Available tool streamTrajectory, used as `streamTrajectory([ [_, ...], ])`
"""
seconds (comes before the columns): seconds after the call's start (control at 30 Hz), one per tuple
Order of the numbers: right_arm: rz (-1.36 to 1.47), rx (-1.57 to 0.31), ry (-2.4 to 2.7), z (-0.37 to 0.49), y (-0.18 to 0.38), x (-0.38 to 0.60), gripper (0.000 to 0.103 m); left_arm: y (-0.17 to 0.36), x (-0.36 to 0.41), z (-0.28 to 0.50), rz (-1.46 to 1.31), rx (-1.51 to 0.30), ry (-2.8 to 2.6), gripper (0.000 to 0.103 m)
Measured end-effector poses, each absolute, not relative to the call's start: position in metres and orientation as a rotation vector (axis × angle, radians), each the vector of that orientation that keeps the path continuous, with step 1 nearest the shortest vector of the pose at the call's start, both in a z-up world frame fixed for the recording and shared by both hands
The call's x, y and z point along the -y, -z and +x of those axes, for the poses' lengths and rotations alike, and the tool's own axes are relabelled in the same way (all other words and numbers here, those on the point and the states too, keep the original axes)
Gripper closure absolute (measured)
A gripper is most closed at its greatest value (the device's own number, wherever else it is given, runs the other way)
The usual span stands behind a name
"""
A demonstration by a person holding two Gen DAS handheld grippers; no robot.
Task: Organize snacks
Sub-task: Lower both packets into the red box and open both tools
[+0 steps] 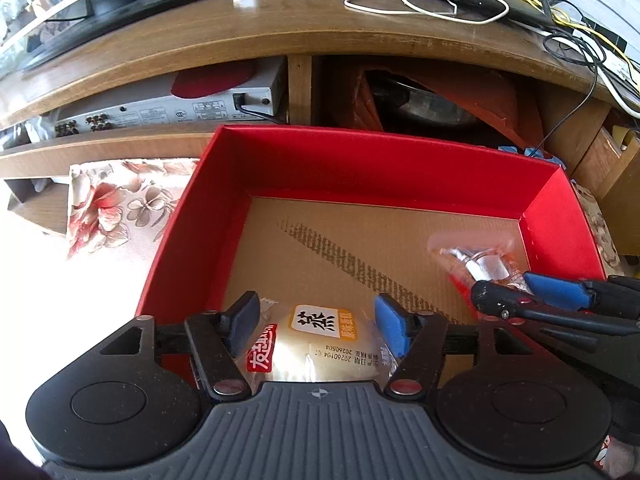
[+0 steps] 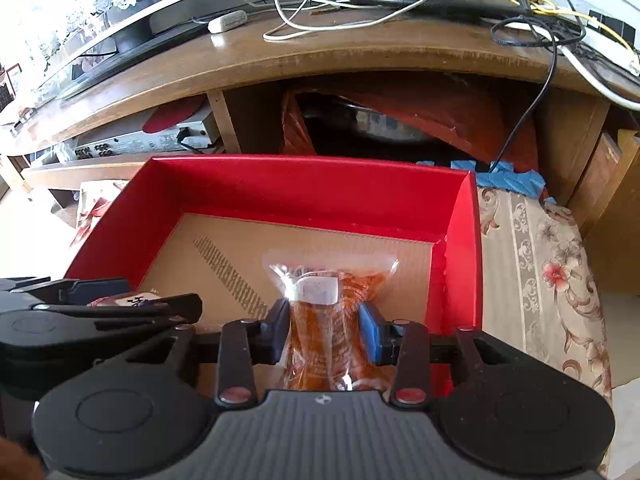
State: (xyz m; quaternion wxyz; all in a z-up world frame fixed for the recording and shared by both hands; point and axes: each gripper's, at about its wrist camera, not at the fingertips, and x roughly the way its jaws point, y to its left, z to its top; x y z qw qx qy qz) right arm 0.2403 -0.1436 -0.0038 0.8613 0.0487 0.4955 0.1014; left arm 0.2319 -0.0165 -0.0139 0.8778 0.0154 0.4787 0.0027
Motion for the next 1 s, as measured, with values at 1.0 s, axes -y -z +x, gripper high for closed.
streamTrajectory([
  [1.0,0.115,-0.986,-0.216,0.188,-0.046,0.150,0.054,-0.029,-0.010,0.185,-0.005,-0.943,0.006,0.017],
])
